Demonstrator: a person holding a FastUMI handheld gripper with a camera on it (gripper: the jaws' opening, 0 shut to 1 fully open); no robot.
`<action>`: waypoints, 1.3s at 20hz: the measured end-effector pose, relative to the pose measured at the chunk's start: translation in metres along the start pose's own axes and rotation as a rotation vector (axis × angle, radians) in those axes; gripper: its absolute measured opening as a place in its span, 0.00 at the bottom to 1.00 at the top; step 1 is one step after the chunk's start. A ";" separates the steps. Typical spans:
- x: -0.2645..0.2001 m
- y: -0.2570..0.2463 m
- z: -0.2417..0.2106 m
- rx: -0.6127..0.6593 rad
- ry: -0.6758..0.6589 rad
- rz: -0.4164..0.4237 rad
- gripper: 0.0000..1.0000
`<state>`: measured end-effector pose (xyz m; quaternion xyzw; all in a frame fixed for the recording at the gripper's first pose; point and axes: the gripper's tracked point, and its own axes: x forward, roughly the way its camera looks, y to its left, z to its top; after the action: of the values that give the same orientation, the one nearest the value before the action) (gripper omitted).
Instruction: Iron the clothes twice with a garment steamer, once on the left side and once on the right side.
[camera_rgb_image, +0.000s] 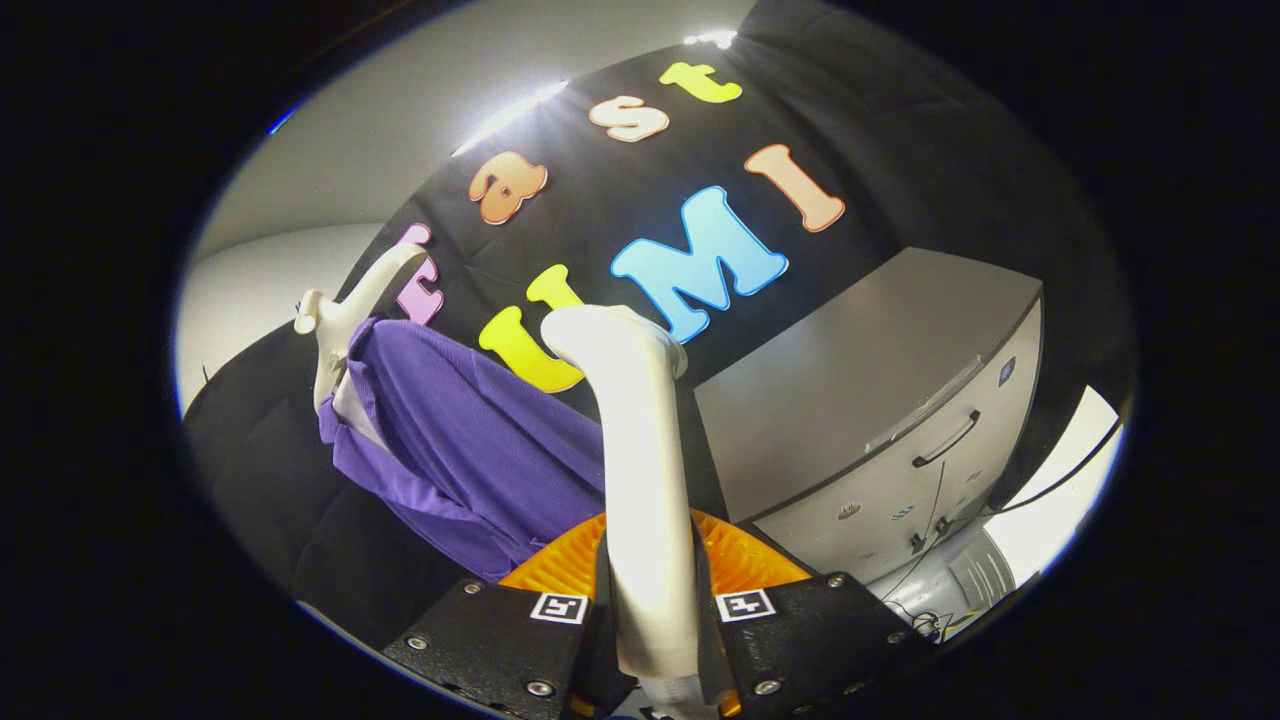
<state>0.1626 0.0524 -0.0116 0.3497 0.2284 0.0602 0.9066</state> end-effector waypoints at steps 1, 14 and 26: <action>0.000 0.011 -0.005 -0.008 -0.009 0.008 0.32; 0.010 0.101 -0.056 -0.172 -0.065 0.103 0.32; 0.036 0.036 -0.084 -0.312 -0.124 -0.069 0.32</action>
<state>0.1580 0.1401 -0.0561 0.1997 0.1720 0.0422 0.9637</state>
